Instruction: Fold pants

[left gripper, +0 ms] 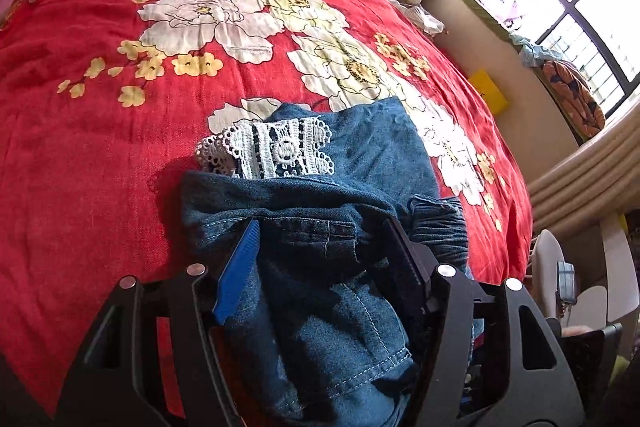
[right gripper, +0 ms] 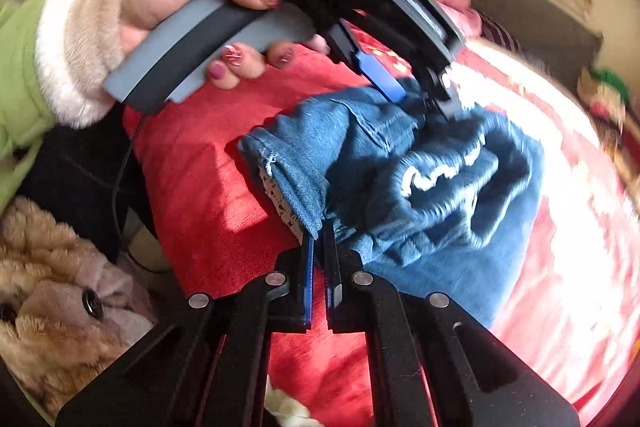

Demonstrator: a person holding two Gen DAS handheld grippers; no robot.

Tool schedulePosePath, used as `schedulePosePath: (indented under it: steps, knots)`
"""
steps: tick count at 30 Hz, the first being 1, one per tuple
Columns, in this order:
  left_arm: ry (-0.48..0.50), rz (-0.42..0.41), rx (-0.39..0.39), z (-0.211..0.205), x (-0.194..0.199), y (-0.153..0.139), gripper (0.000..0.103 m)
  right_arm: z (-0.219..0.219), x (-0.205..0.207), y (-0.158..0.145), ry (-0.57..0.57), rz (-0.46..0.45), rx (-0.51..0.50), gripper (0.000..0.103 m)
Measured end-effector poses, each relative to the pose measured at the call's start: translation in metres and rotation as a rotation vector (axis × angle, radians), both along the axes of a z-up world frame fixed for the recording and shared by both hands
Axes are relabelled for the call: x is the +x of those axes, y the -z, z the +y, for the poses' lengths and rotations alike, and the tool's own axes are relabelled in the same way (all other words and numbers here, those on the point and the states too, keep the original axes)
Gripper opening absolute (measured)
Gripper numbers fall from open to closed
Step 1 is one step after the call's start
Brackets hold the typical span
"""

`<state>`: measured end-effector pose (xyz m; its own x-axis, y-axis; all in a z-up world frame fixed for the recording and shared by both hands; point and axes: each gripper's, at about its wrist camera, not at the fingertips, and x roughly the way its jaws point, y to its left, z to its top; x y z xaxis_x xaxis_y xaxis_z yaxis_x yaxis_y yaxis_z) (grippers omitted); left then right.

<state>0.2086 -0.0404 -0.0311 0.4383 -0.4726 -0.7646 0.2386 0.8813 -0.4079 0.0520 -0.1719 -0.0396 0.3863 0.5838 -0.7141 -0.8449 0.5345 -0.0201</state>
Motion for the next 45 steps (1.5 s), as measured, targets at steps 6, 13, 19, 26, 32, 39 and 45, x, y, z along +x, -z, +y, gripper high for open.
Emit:
schedulePosePath:
  steps: [6, 13, 19, 26, 32, 39, 45]
  knots:
    - [-0.004, -0.047, 0.021, -0.002, -0.01, -0.008, 0.055, -0.026, 0.008, -0.017, 0.091, 0.118, 0.158, 0.016]
    - [-0.043, -0.142, 0.037, -0.006, -0.035, -0.03, 0.06, -0.08, 0.003, -0.056, 0.183, 0.144, 0.343, 0.032]
    - [-0.071, -0.214, 0.07, -0.01, -0.058, -0.046, 0.066, -0.109, 0.009, -0.073, 0.297, 0.12, 0.363, 0.044]
    - [-0.086, -0.247, 0.096, -0.01, -0.078, -0.056, 0.075, -0.126, 0.018, -0.069, 0.418, 0.12, 0.393, 0.058]
    - [-0.091, -0.255, 0.123, -0.013, -0.089, -0.052, 0.081, -0.137, 0.023, -0.073, 0.48, 0.136, 0.408, 0.068]
    - [-0.107, -0.242, 0.16, -0.012, -0.095, -0.043, 0.087, -0.136, 0.04, -0.069, 0.53, 0.151, 0.374, 0.081]
    - [-0.144, -0.205, 0.178, -0.002, -0.094, -0.032, 0.09, -0.129, 0.063, -0.053, 0.563, 0.224, 0.333, 0.085]
